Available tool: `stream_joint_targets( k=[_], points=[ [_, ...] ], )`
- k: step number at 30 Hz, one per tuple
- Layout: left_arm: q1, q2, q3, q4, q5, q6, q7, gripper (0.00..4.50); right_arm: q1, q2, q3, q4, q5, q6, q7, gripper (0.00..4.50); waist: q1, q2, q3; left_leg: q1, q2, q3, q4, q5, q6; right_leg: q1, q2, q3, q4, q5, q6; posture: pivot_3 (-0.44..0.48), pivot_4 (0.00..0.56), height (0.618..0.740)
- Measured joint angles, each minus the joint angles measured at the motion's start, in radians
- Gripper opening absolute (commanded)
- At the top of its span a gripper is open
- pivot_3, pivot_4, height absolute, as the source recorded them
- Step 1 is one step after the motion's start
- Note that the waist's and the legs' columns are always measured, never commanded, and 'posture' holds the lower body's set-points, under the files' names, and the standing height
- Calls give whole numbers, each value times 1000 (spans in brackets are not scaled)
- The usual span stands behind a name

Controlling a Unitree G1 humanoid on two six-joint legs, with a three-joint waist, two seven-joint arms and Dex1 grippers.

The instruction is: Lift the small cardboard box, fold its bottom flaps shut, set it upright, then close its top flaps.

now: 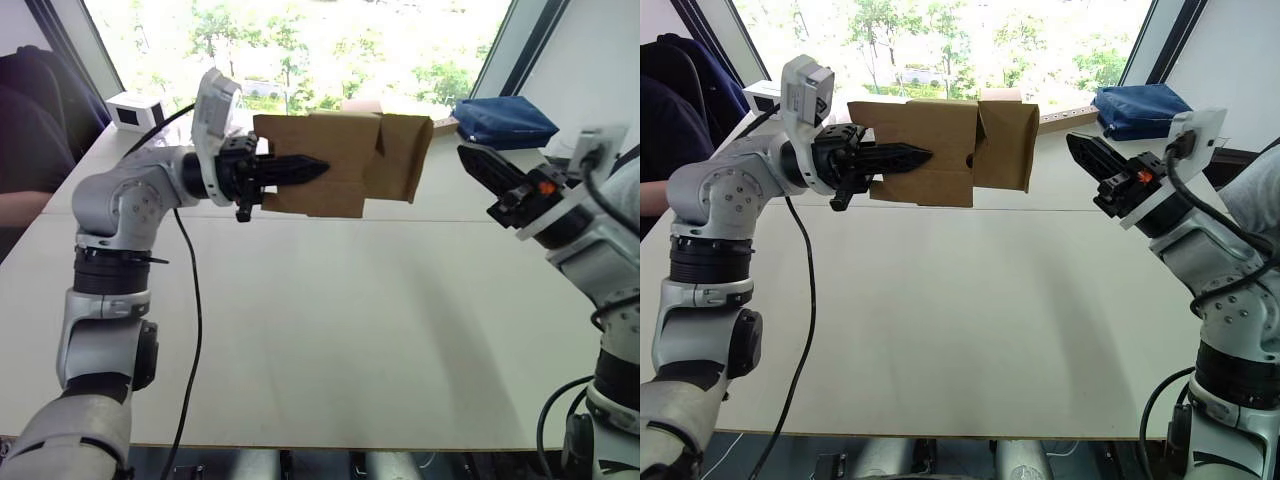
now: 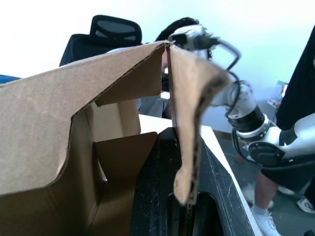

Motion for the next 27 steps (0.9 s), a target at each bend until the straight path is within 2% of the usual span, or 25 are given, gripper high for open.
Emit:
stream_joint_targets(
  k=[6,15,18,21,25,27],
  points=[
    [-1,-12,0,0,-5,7,4,0,-65,110,118,24,-38,-21,50,59,1,0,0,0,0,0,0,0,0,0,0,0,0,0,0,0,150,740],
    [-40,-25,9,67,2,-11,37,0,-47,205,69,-67,147,9,19,59,2,0,0,-1,0,0,0,0,0,0,-2,0,-1,0,0,0,150,740],
    [-40,-26,12,75,-2,-7,34,0,-25,279,46,-79,219,9,-26,59,1,0,0,0,0,0,0,0,0,0,-1,0,0,0,0,0,150,740],
    [-40,-27,12,76,-18,-4,22,0,-11,322,49,-84,257,5,-42,793,0,0,0,0,0,0,0,0,-1,0,-1,0,1,0,0,0,150,740],
    [-40,-26,14,82,-25,0,22,0,-10,386,45,-78,293,-22,-68,2415,0,1,0,0,0,-1,0,0,-1,0,-1,0,1,0,0,0,150,740],
    [-40,-26,17,82,-34,11,24,0,-10,401,43,-74,313,-29,-80,2415,0,1,0,0,0,0,0,0,-1,0,-1,0,1,0,0,0,150,740]
  ],
)
